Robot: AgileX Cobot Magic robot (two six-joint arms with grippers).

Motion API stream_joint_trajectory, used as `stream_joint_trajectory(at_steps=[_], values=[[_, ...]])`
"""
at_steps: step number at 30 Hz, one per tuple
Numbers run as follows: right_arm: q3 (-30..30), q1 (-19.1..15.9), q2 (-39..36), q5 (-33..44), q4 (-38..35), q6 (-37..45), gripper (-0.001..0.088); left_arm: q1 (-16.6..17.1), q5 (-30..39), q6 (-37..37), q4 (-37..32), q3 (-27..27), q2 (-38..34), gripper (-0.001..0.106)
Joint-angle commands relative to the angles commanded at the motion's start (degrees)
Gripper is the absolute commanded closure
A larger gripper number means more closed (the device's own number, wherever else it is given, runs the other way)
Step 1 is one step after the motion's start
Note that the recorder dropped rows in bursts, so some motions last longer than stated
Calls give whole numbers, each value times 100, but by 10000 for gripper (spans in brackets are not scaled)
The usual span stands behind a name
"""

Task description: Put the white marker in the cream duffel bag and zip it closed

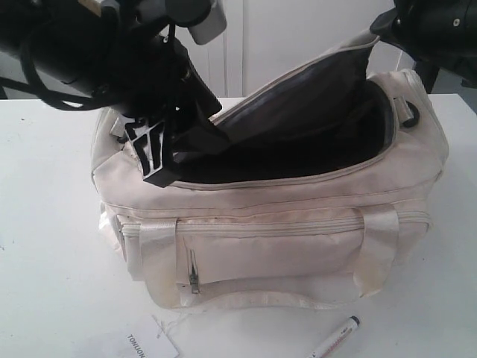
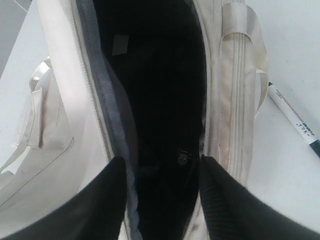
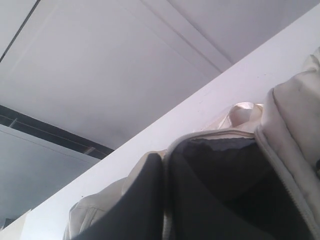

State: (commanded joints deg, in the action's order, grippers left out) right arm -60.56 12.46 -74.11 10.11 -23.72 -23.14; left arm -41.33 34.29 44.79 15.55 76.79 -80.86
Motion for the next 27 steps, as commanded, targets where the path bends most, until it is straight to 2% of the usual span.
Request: stream_joint_trajectory(at_steps=[5, 10, 12, 14, 15, 17, 19, 21, 27], values=[[0, 0, 0, 82, 0, 0, 868, 0, -419, 0, -342, 0, -166, 544], [0, 0, 0, 180, 0, 0, 868, 0, -446, 0, -813, 0, -470, 544], [0, 0, 0, 242, 0, 0, 868, 8, -493, -209, -1250, 0, -579, 544], [0, 0, 0, 267, 0, 46, 868, 8, -522, -741, -2018, 0, -673, 551], [0, 0, 0, 278, 0, 87, 868, 8, -522, -924, -2241, 0, -673, 583], [0, 0, 0, 314, 0, 237, 868, 8, -522, -1234, -2628, 0, -662, 782], [0, 0, 0, 412, 25, 260, 868, 8, -522, -1335, -2751, 0, -652, 1037], [0, 0, 0, 507, 36, 575, 868, 8, -522, -1401, -2751, 0, -652, 1053], [0, 0, 0, 729, 36, 1437, 868, 8, -512, -2253, -2751, 0, -652, 1053]])
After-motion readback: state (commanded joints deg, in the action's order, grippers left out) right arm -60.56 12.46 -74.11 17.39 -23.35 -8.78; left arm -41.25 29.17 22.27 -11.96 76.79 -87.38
